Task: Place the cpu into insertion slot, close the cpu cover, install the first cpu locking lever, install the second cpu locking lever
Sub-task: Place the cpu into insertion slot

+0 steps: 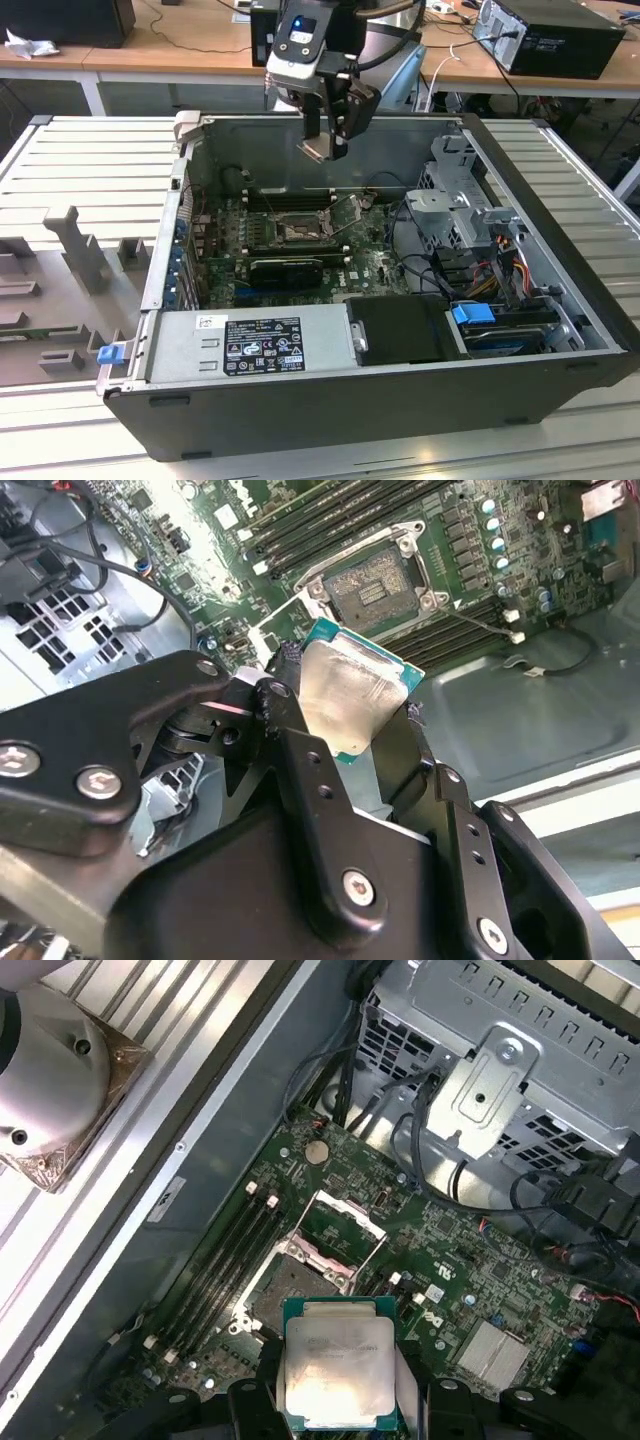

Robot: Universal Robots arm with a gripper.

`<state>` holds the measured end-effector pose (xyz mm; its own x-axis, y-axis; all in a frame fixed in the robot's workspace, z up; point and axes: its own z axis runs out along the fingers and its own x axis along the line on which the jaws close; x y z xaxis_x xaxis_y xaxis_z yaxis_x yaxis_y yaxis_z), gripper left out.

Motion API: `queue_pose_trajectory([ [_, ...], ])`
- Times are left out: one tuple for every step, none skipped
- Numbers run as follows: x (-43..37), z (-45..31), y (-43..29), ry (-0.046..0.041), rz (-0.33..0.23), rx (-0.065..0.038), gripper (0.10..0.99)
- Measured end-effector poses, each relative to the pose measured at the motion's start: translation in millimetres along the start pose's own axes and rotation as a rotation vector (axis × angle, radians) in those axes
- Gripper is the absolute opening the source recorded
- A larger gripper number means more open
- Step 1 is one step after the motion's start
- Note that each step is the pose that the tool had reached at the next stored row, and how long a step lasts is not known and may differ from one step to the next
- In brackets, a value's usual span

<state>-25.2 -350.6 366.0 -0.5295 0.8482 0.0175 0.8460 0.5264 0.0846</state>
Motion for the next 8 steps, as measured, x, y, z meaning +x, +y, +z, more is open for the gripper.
queue_pose_trajectory([
  [0.0,0.0,0.0,-0.0012,0.014,0.0,0.525],
  [0.0,0.0,0.0,-0.0018,0.021,0.0,0.525],
  [0.0,0.1,0.0,-0.0027,0.032,-0.001,0.525],
  [0.0,0.2,0.0,-0.004,0.047,-0.001,0.525],
  [0.0,0.3,0.0,-0.0058,0.069,-0.001,0.525],
  [0.0,0.3,0.0,-0.007,0.082,-0.001,0.525],
  [0.0,0.4,0.0,-0.0085,0.1,-0.002,0.525],
  [0.0,0.5,0.0,-0.0099,0.116,-0.002,0.525],
])
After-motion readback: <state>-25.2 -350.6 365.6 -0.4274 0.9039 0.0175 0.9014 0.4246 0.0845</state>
